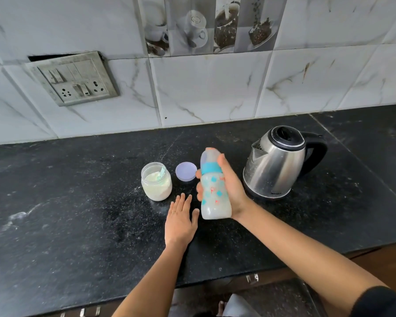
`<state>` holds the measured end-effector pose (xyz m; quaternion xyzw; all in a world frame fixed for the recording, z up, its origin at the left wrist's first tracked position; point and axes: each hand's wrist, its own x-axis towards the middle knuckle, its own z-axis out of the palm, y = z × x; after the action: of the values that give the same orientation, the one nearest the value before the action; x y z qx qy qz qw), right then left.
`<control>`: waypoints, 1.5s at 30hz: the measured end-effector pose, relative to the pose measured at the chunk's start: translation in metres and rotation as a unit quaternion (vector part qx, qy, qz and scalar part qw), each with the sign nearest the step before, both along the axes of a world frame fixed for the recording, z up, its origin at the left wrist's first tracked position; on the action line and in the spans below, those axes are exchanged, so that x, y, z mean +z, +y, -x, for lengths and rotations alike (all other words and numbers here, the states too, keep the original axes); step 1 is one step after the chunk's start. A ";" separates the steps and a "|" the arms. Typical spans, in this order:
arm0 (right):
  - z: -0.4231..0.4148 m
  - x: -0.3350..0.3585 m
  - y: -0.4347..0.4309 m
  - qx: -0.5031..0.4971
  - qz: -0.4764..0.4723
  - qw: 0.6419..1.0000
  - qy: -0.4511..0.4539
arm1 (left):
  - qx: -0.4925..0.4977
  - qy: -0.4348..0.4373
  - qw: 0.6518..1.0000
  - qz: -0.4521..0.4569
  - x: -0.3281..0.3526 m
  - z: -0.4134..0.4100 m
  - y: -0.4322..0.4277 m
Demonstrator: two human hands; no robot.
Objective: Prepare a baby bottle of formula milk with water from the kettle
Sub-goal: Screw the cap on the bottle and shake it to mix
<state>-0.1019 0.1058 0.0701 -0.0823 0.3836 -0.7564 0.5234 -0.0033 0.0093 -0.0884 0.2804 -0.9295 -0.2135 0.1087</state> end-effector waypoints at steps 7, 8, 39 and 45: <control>0.028 0.014 -0.017 -0.099 0.041 0.993 -0.039 | 0.012 0.010 1.000 -0.008 0.001 0.000 0.001; 0.018 0.013 -0.014 -0.063 0.041 0.997 -0.023 | 0.010 0.008 1.000 -0.007 0.001 0.001 0.001; 0.007 -0.007 -0.001 -0.008 -0.032 0.999 0.009 | 0.003 0.000 1.000 0.007 -0.001 0.001 0.001; 0.029 0.009 -0.015 -0.120 0.022 0.987 -0.101 | 0.015 0.007 1.000 0.007 -0.002 0.001 0.002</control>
<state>-0.1305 0.0912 0.0792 0.0298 0.3194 -0.8262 0.4631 -0.0045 0.0113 -0.0902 0.2922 -0.9259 -0.2071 0.1201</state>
